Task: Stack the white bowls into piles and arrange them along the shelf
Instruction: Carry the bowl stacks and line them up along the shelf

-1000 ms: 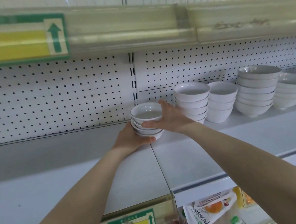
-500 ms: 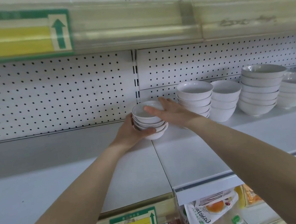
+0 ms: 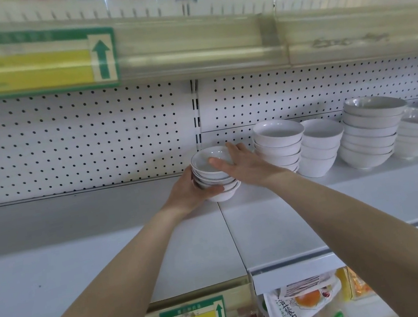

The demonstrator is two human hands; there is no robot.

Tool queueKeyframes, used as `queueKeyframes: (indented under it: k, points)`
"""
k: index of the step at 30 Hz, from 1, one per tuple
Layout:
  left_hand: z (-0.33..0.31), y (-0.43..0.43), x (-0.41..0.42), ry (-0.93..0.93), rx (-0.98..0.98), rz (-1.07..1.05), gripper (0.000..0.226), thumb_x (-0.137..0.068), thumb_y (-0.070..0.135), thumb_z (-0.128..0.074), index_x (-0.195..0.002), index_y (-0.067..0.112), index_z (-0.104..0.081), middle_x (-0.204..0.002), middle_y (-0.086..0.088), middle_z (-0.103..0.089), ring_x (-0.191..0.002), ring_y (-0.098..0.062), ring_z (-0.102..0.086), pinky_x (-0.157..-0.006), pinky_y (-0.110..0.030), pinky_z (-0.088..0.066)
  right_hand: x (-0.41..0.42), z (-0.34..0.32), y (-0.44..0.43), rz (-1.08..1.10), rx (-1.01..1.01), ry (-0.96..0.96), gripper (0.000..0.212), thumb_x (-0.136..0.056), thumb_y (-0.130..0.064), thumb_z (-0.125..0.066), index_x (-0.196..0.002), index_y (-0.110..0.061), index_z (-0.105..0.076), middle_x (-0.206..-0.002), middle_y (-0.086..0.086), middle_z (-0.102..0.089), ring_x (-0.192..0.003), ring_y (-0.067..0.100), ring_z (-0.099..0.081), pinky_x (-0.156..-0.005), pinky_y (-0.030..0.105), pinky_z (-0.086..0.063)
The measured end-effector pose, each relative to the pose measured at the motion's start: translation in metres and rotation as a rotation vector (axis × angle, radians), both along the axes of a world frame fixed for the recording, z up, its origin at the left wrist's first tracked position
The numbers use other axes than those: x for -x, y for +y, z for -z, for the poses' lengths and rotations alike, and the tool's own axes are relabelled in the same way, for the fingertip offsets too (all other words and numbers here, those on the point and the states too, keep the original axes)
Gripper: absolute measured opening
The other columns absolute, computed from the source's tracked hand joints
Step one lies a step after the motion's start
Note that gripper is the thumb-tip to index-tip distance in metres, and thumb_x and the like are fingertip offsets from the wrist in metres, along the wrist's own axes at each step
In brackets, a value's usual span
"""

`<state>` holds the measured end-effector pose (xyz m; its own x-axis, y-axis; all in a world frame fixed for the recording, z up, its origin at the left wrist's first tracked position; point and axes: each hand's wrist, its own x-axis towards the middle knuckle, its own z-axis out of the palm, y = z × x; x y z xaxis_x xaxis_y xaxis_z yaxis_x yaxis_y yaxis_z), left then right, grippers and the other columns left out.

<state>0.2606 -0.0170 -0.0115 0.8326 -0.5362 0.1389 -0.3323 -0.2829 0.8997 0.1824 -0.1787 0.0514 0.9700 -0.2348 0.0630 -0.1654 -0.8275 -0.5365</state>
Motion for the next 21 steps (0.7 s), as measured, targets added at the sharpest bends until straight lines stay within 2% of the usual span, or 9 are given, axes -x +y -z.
queueKeyframes:
  k: [4,7,10,12,16,18,21]
  points:
    - [0.010,0.000,-0.002,0.008,-0.061,0.000,0.090,-0.045,0.054,-0.087,-0.126,0.043,-0.051,-0.119,0.020,-0.065,-0.112,-0.006,-0.061,-0.098,-0.039,-0.049,0.004,0.000,0.000,-0.009,-0.044,0.015,0.098,-0.068,-0.084,-0.054,-0.146,-0.032,-0.025,-0.139,-0.001,-0.034,-0.135,0.022,-0.035,-0.109,0.042,-0.034]
    - [0.018,0.002,-0.002,0.039,-0.099,-0.030,0.088,-0.046,0.059,-0.085,-0.125,0.039,-0.053,-0.118,0.017,-0.065,-0.110,-0.008,-0.060,-0.093,-0.032,-0.050,0.006,0.003,-0.001,-0.021,0.002,0.013,0.108,-0.067,-0.078,-0.066,-0.151,-0.032,-0.017,-0.143,-0.001,-0.031,-0.138,0.020,-0.032,-0.110,0.039,-0.034]
    - [0.018,0.001,0.000,0.027,-0.103,-0.037,0.084,-0.047,0.060,-0.084,-0.122,0.036,-0.055,-0.115,0.016,-0.065,-0.106,-0.009,-0.061,-0.083,-0.027,-0.049,0.005,0.004,0.000,-0.002,0.048,-0.007,0.109,-0.069,-0.075,-0.068,-0.152,-0.025,-0.017,-0.143,0.002,-0.030,-0.138,0.024,-0.032,-0.109,0.039,-0.034]
    - [0.017,0.001,-0.001,0.027,-0.099,-0.041,0.082,-0.049,0.058,-0.084,-0.122,0.035,-0.055,-0.114,0.015,-0.065,-0.105,-0.010,-0.061,-0.082,-0.026,-0.048,0.004,0.004,0.001,-0.001,0.054,-0.007,0.109,-0.070,-0.074,-0.067,-0.152,-0.023,-0.016,-0.143,0.003,-0.029,-0.138,0.025,-0.032,-0.109,0.038,-0.034]
    - [0.010,0.004,-0.002,0.009,-0.120,0.008,0.088,-0.045,0.056,-0.086,-0.125,0.038,-0.052,-0.118,0.017,-0.065,-0.111,-0.010,-0.060,-0.092,-0.032,-0.050,0.010,0.000,-0.001,0.002,0.100,0.009,0.111,-0.072,-0.075,-0.064,-0.155,-0.024,-0.011,-0.148,0.003,-0.028,-0.140,0.025,-0.029,-0.109,0.038,-0.032]
    - [0.003,0.005,0.001,-0.024,-0.076,0.020,0.095,-0.042,0.051,-0.087,-0.126,0.036,-0.046,-0.121,0.016,-0.061,-0.115,-0.010,-0.058,-0.098,-0.036,-0.048,0.016,-0.005,-0.002,-0.008,0.245,-0.083,0.101,-0.079,-0.072,-0.059,-0.155,-0.020,-0.016,-0.149,0.006,-0.033,-0.138,0.027,-0.033,-0.109,0.039,-0.032]
    - [-0.010,0.004,0.007,-0.162,-0.057,-0.028,0.113,-0.040,0.058,-0.087,-0.136,0.027,-0.036,-0.138,0.007,-0.047,-0.129,-0.016,-0.045,-0.105,-0.037,-0.041,0.030,-0.014,-0.014,-0.054,0.483,-0.469,0.070,-0.089,-0.056,-0.058,-0.142,-0.012,-0.046,-0.130,0.011,-0.055,-0.119,0.033,-0.052,-0.097,0.042,-0.045]
